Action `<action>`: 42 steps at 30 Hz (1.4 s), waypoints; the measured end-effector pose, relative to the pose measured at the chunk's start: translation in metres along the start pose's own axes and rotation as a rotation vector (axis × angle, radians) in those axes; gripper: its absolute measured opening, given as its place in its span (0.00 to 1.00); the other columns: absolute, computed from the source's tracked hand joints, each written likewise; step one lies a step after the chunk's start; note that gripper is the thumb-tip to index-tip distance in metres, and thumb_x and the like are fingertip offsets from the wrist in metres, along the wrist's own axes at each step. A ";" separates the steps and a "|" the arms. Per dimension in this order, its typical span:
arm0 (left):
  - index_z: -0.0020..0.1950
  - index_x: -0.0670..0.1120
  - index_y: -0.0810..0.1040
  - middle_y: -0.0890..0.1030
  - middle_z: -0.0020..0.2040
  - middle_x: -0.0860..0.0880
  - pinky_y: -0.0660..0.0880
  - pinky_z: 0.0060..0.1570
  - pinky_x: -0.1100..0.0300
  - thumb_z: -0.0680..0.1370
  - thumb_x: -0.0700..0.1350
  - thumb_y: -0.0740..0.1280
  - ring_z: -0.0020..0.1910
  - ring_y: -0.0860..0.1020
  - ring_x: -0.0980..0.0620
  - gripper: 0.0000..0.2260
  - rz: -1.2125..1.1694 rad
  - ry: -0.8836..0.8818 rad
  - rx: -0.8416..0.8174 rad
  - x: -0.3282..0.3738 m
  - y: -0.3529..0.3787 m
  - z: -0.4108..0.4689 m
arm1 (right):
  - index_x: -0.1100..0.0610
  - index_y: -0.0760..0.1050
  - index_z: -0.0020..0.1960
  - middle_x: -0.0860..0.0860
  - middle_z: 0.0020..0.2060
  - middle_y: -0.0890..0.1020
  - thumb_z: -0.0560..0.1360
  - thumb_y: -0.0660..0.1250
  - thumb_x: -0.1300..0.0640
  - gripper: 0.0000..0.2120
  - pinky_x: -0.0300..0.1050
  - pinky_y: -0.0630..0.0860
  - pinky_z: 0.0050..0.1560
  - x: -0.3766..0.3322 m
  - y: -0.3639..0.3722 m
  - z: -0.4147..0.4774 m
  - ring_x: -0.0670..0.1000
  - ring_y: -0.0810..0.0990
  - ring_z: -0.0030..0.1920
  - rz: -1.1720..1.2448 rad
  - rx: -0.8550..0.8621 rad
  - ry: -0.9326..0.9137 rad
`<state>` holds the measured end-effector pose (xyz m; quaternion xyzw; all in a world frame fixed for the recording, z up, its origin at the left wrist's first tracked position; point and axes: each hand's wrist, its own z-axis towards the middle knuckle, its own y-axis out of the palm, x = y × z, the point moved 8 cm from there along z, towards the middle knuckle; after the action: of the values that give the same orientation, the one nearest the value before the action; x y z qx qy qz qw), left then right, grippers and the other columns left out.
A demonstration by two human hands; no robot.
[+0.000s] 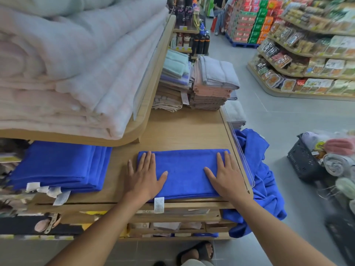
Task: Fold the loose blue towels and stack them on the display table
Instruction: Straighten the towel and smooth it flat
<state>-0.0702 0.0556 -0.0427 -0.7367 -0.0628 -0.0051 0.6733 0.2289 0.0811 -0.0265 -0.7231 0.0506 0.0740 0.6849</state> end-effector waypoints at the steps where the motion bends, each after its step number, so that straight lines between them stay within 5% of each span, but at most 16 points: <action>1: 0.83 0.47 0.39 0.40 0.83 0.51 0.36 0.77 0.39 0.79 0.69 0.41 0.82 0.38 0.52 0.39 0.009 0.019 0.008 0.002 -0.003 -0.001 | 0.57 0.46 0.84 0.59 0.82 0.53 0.80 0.48 0.30 0.43 0.53 0.52 0.81 0.005 -0.002 -0.005 0.58 0.51 0.82 -0.005 0.009 0.041; 4: 0.83 0.47 0.40 0.42 0.84 0.51 0.36 0.79 0.42 0.81 0.63 0.45 0.81 0.38 0.53 0.35 0.001 0.187 0.075 0.029 -0.014 0.001 | 0.62 0.49 0.82 0.63 0.73 0.68 0.80 0.57 0.34 0.43 0.55 0.67 0.71 0.020 -0.007 -0.010 0.63 0.66 0.72 -0.039 0.005 0.134; 7: 0.83 0.47 0.43 0.43 0.84 0.52 0.36 0.79 0.49 0.81 0.62 0.45 0.81 0.38 0.55 0.34 -0.054 0.350 0.063 0.072 -0.017 0.010 | 0.66 0.57 0.77 0.61 0.68 0.72 0.78 0.64 0.35 0.42 0.54 0.69 0.66 0.022 -0.015 0.007 0.62 0.71 0.67 -0.066 -0.133 0.175; 10: 0.83 0.46 0.43 0.43 0.84 0.51 0.39 0.80 0.47 0.82 0.64 0.45 0.81 0.39 0.54 0.35 -0.041 0.304 -0.012 0.084 -0.008 0.022 | 0.62 0.68 0.66 0.53 0.55 0.79 0.74 0.71 0.37 0.34 0.48 0.74 0.51 0.018 -0.025 0.020 0.54 0.79 0.53 -0.006 -0.240 0.206; 13: 0.83 0.46 0.42 0.42 0.84 0.51 0.39 0.80 0.46 0.82 0.65 0.44 0.81 0.38 0.55 0.35 -0.016 0.270 -0.034 0.080 0.003 0.024 | 0.57 0.71 0.51 0.49 0.36 0.75 0.72 0.76 0.45 0.20 0.43 0.67 0.33 0.024 -0.026 0.025 0.47 0.73 0.34 0.231 -0.286 0.314; 15: 0.83 0.46 0.42 0.42 0.84 0.51 0.39 0.80 0.46 0.82 0.65 0.43 0.81 0.38 0.55 0.35 -0.023 0.272 -0.028 0.080 0.002 0.024 | 0.55 0.69 0.47 0.48 0.37 0.73 0.73 0.76 0.48 0.18 0.43 0.65 0.32 0.031 -0.026 0.025 0.46 0.74 0.35 0.441 -0.299 0.412; 20: 0.83 0.47 0.42 0.42 0.83 0.51 0.38 0.80 0.45 0.82 0.64 0.44 0.81 0.38 0.54 0.35 -0.061 0.274 0.010 0.075 -0.007 0.013 | 0.58 0.74 0.60 0.52 0.57 0.77 0.74 0.76 0.47 0.22 0.50 0.75 0.48 0.044 -0.033 0.014 0.55 0.77 0.53 0.810 -0.300 0.558; 25: 0.84 0.49 0.44 0.42 0.83 0.53 0.36 0.78 0.41 0.80 0.67 0.43 0.81 0.37 0.53 0.36 -0.033 0.235 0.017 0.049 0.004 -0.005 | 0.57 0.82 0.54 0.53 0.50 0.86 0.74 0.75 0.55 0.11 0.52 0.83 0.53 0.004 -0.072 0.011 0.54 0.86 0.50 1.009 -0.296 0.397; 29: 0.84 0.51 0.49 0.47 0.84 0.54 0.39 0.79 0.41 0.82 0.64 0.46 0.82 0.42 0.53 0.32 -0.111 0.238 0.036 0.048 -0.005 -0.009 | 0.55 0.79 0.58 0.56 0.52 0.86 0.72 0.74 0.58 0.15 0.52 0.83 0.53 -0.063 -0.106 0.015 0.57 0.86 0.52 1.070 -0.346 0.257; 33: 0.79 0.48 0.66 0.65 0.79 0.51 0.52 0.79 0.53 0.86 0.53 0.54 0.79 0.58 0.54 0.22 -0.743 0.054 0.265 0.003 -0.036 -0.020 | 0.55 0.76 0.57 0.55 0.46 0.84 0.69 0.72 0.56 0.17 0.43 0.83 0.37 -0.135 -0.112 0.022 0.54 0.85 0.45 0.934 -0.381 0.136; 36: 0.73 0.46 0.72 0.74 0.73 0.48 0.62 0.77 0.51 0.87 0.48 0.53 0.73 0.70 0.52 0.18 -1.355 -0.191 0.203 -0.040 -0.026 -0.025 | 0.55 0.72 0.46 0.52 0.36 0.76 0.66 0.72 0.53 0.13 0.39 0.78 0.29 -0.187 -0.094 0.027 0.50 0.79 0.35 0.765 -0.395 0.026; 39: 0.64 0.44 0.78 0.79 0.67 0.44 0.68 0.73 0.48 0.87 0.44 0.54 0.69 0.74 0.47 0.15 -1.706 -0.258 0.164 -0.053 -0.022 -0.024 | 0.56 0.66 0.38 0.53 0.29 0.71 0.65 0.70 0.53 0.13 0.39 0.76 0.27 -0.232 -0.061 0.028 0.50 0.74 0.25 0.637 -0.379 -0.088; 42: 0.67 0.44 0.77 0.78 0.68 0.44 0.66 0.74 0.49 0.88 0.47 0.51 0.71 0.73 0.47 0.18 -1.758 -0.287 0.132 -0.055 -0.017 -0.023 | 0.57 0.70 0.38 0.53 0.27 0.77 0.71 0.70 0.49 0.14 0.40 0.77 0.25 -0.254 -0.020 0.021 0.50 0.77 0.24 0.515 -0.472 -0.135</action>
<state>-0.1250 0.0298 -0.0287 -0.3754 -0.6889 -0.4237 0.4527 -0.0188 0.0955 0.0368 -0.8186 0.1672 0.3015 0.4595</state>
